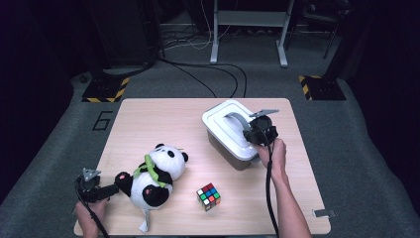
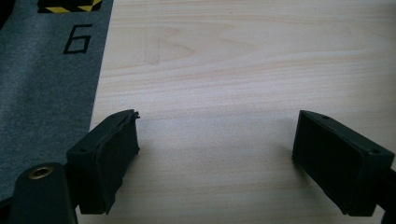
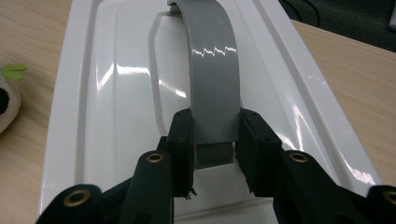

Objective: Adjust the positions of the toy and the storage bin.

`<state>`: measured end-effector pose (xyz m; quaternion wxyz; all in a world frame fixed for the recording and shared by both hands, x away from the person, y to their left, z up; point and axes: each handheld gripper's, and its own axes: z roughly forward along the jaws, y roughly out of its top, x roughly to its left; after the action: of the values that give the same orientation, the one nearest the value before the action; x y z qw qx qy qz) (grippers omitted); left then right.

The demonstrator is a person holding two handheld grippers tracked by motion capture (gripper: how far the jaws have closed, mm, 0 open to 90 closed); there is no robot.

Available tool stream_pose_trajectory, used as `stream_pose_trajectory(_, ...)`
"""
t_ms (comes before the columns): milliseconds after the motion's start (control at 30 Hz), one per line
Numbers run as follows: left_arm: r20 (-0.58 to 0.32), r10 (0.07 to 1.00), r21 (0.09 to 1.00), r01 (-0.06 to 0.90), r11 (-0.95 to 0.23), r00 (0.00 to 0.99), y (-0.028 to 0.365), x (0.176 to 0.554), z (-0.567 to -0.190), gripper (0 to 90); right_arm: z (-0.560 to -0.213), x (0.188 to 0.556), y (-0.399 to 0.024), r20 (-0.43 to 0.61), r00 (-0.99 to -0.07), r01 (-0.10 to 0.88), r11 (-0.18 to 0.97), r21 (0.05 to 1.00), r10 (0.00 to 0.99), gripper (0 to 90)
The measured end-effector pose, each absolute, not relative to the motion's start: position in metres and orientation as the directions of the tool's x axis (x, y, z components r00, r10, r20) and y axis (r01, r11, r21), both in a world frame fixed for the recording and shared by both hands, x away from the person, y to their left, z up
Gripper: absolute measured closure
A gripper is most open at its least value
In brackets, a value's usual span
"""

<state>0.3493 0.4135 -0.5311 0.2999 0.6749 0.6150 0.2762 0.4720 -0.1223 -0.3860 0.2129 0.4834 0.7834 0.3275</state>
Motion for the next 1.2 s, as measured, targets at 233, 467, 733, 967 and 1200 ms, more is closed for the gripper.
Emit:
stream_pose_trajectory(233,-0.004,0.996,0.747,0.663,-0.057,0.090,0.413,0.349,-0.531,14.3,-0.387,0.458,-0.127,-0.025,-0.418,0.617,0.304,0.725,0.908,67.4)
stream_pose_trajectory(467,-0.005,0.996,0.747,0.662,-0.055,0.089,0.413,0.349,-0.531,14.3,-0.389,0.451,-0.134,0.022,-0.407,0.621,0.259,0.739,0.913,66.6)
stream_pose_trajectory(733,-0.005,0.996,0.747,0.662,-0.056,0.091,0.413,0.349,-0.531,14.3,-0.388,0.444,-0.151,0.068,-0.415,0.593,0.213,0.776,0.907,18.7)
stream_pose_trajectory(967,-0.008,0.995,0.744,0.666,-0.059,0.096,0.413,0.350,-0.531,14.1,-0.388,0.418,-0.180,0.066,-0.402,0.579,0.197,0.791,0.913,4.5)
stream_pose_trajectory(1200,-0.010,0.994,0.743,0.666,-0.063,0.105,0.413,0.350,-0.531,14.2,-0.400,0.381,-0.212,0.069,-0.389,0.559,0.176,0.811,0.918,0.0)
